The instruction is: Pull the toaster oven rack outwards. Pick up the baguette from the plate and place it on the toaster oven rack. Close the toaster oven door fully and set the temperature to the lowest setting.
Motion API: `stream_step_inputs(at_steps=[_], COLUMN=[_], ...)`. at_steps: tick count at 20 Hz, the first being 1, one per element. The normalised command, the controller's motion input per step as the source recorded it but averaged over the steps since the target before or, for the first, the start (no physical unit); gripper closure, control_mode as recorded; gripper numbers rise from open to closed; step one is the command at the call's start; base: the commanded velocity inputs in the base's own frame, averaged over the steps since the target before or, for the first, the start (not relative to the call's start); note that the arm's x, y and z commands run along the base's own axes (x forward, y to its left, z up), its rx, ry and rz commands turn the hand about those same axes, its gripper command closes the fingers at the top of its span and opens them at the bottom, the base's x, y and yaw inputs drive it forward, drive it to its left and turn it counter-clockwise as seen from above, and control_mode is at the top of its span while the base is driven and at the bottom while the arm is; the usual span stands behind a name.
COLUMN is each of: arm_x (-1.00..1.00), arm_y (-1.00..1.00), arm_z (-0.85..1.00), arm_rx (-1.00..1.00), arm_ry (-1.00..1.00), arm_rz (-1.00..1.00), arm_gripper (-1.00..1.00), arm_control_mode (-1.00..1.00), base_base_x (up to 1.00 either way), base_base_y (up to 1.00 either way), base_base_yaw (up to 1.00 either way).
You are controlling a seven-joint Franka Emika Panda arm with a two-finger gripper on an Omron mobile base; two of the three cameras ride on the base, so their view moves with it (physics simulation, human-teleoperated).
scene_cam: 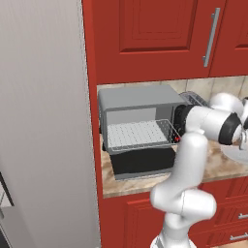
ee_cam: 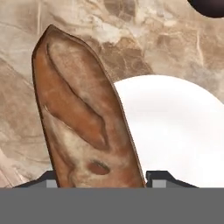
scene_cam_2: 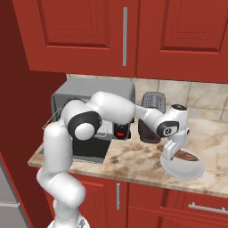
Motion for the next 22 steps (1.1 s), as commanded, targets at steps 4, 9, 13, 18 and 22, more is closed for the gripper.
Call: stream_step_inputs(at_steps=[4,9,13,18,22], arm_x=[-0.41,-0.47,-0.38,-0.45,-0.42], arm_y=[0.85,0.87,0.80,0.67,0.63], arm_z=[0.66,0.47,0.62,0.58,0.26], arm_rx=[0.00,0.00,0.05,0.11,0.07], arm_ry=[0.01,-0.03,-0.05,-0.07,-0.17], arm_rz=[0.00,0.00,0.00,0.00,0.04], arm_gripper=[1.00,1.00,1.00,1.00,1.00], arm_control_mode=[-1.00,-1.00,-1.00,-1.00,-1.00], base_base_x=[0.00,0.00,0.00,0.00,0.00], base_base_y=[0.00,0.00,0.00,0.00,0.00], base_base_yaw=[0.00,0.00,0.00,0.00,0.00])
